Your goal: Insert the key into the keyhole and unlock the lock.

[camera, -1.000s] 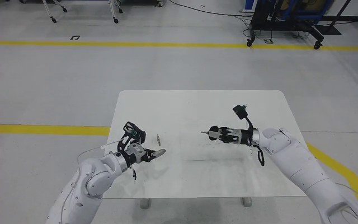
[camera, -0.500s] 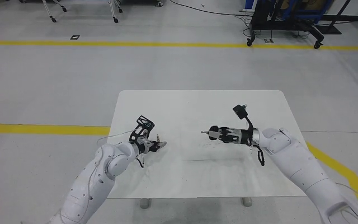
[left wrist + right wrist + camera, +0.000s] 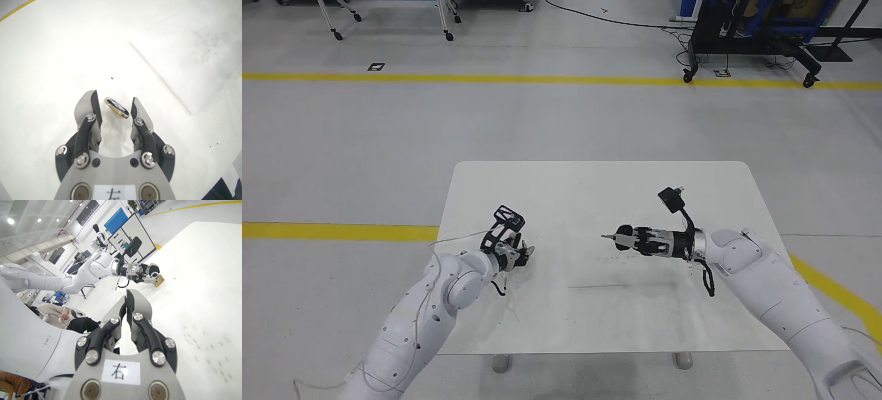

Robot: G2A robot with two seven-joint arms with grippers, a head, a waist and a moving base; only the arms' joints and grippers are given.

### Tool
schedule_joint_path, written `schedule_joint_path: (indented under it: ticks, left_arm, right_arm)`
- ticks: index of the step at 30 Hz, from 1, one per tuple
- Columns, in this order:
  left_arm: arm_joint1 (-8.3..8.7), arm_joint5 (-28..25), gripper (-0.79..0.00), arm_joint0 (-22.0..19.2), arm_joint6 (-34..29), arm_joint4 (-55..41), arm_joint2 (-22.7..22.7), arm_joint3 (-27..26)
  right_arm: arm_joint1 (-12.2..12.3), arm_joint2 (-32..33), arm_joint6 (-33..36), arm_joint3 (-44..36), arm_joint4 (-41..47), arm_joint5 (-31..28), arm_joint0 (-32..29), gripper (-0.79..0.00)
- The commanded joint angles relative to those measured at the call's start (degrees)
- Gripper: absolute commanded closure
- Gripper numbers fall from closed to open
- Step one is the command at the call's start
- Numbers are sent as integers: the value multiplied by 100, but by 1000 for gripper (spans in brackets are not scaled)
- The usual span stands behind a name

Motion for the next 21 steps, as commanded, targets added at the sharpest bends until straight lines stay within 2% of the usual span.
schedule_joint_path:
  ticks: [1, 3, 10, 21]
  left_arm:
    - [-11, 44, -132, -5, 1, 31, 21, -11]
    - [-17, 87, 0, 0, 7, 79, 26, -27]
    - [-28, 191, 0, 40, -63, 292, 50, -111]
    - [-37, 9, -15, 40, -145, 471, 49, -185]
  right_arm:
    - [0, 0, 0, 0, 0, 0, 0, 0]
    - [0, 0, 0, 0, 0, 0, 0, 0]
    - [0, 0, 0, 0, 0, 0, 0, 0]
    - [0, 0, 0, 0, 0, 0, 0, 0]
